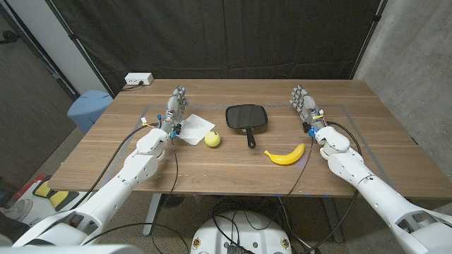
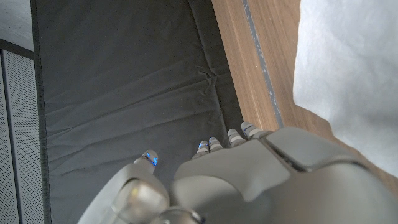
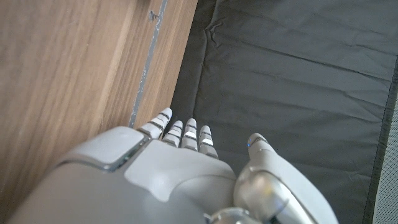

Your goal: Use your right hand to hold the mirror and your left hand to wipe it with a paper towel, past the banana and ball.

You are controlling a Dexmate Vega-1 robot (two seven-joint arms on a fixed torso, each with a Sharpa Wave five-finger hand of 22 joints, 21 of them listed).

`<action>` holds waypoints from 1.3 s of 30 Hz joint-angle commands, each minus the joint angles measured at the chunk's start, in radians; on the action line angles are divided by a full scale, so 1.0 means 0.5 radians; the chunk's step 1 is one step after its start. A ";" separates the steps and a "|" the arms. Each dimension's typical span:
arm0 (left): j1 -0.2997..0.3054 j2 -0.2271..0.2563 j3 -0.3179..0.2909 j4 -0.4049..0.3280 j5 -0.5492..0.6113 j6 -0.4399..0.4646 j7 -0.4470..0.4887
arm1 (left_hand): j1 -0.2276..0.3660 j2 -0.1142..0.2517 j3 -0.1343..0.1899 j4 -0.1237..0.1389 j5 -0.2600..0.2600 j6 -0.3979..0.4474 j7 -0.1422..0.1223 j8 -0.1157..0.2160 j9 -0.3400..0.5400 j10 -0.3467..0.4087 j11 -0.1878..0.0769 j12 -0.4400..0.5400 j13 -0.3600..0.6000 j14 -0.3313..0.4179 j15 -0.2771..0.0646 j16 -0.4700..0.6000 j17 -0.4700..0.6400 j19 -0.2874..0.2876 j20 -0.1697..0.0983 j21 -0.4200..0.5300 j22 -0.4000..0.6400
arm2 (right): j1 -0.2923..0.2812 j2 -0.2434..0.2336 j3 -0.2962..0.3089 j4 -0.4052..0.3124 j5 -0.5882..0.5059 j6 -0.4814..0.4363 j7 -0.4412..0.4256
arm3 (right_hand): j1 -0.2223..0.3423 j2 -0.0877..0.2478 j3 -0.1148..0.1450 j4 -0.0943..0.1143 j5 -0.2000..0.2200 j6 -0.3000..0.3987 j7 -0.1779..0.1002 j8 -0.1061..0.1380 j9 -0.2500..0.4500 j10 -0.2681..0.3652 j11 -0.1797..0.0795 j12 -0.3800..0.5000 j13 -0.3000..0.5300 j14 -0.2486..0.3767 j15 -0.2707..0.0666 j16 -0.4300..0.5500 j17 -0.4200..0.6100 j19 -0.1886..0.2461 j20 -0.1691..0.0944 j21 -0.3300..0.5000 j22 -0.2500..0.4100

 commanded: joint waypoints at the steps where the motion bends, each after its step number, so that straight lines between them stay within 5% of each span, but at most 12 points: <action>1: 0.047 -0.111 -0.150 -0.017 0.123 0.054 -0.077 | 0.007 0.212 0.012 -0.002 0.008 -0.334 -0.007 0.008 0.009 -0.334 0.000 0.009 0.004 -0.341 -0.143 0.013 0.005 -0.025 -0.150 0.015 0.008 | -0.063 0.201 0.265 -0.030 -0.241 -0.131 0.144 | 0.020 0.037 0.018 -0.001 0.013 -0.001 0.014 0.012 0.011 0.023 -0.002 0.014 0.006 -0.019 -0.002 0.008 0.008 0.004 -0.136 0.011 0.007; 10: 0.063 -0.165 -0.231 -0.023 0.190 0.089 -0.130 | 0.008 0.210 0.011 -0.004 0.008 -0.328 -0.015 0.011 0.009 -0.325 0.001 0.013 0.004 -0.331 -0.132 0.017 0.005 -0.020 -0.132 0.017 0.008 | -0.089 0.299 0.379 -0.076 -0.399 -0.191 0.197 | 0.035 0.030 0.024 -0.013 0.011 -0.004 0.021 0.012 0.011 0.024 0.017 0.013 0.006 -0.014 0.017 0.009 0.006 0.006 -0.127 0.010 0.006; 14: 0.062 -0.177 -0.249 -0.026 0.228 0.099 -0.142 | 0.010 0.205 0.010 -0.007 0.007 -0.307 -0.018 0.019 0.010 -0.304 0.005 0.021 0.004 -0.323 -0.125 0.019 0.004 -0.015 -0.124 0.018 0.007 | -0.134 0.296 0.391 -0.178 -0.527 -0.264 0.106 | 0.125 -0.058 0.023 -0.117 -0.011 0.040 0.058 0.032 0.012 0.108 0.098 0.038 0.008 0.121 0.085 0.034 0.004 0.099 -0.063 0.034 0.001; 24: 0.063 -0.185 -0.280 -0.042 0.301 0.124 -0.163 | 0.028 0.187 0.008 -0.022 0.003 -0.240 -0.050 0.037 0.012 -0.209 0.042 0.047 0.005 -0.244 -0.082 0.036 0.002 0.037 -0.078 0.034 0.002 | -0.196 0.245 0.390 -0.358 -0.689 -0.419 0.081 | 0.191 -0.112 0.019 -0.195 -0.023 0.096 0.078 0.047 0.014 0.181 0.152 0.054 0.010 0.204 0.116 0.037 0.006 0.154 -0.015 0.043 0.001; 39: 0.107 -0.142 -0.327 -0.105 0.345 0.156 -0.203 | 0.047 0.175 0.010 -0.035 0.000 -0.188 -0.073 0.044 0.013 -0.146 0.057 0.058 0.007 -0.178 -0.065 0.042 0.000 0.080 -0.054 0.044 -0.002 | -0.321 0.170 0.403 -0.634 -0.801 -0.690 0.012 | 0.278 -0.196 -0.027 -0.329 -0.036 0.339 0.171 0.078 0.019 0.521 0.220 0.119 0.018 0.610 0.182 0.066 0.010 0.543 0.115 0.141 0.004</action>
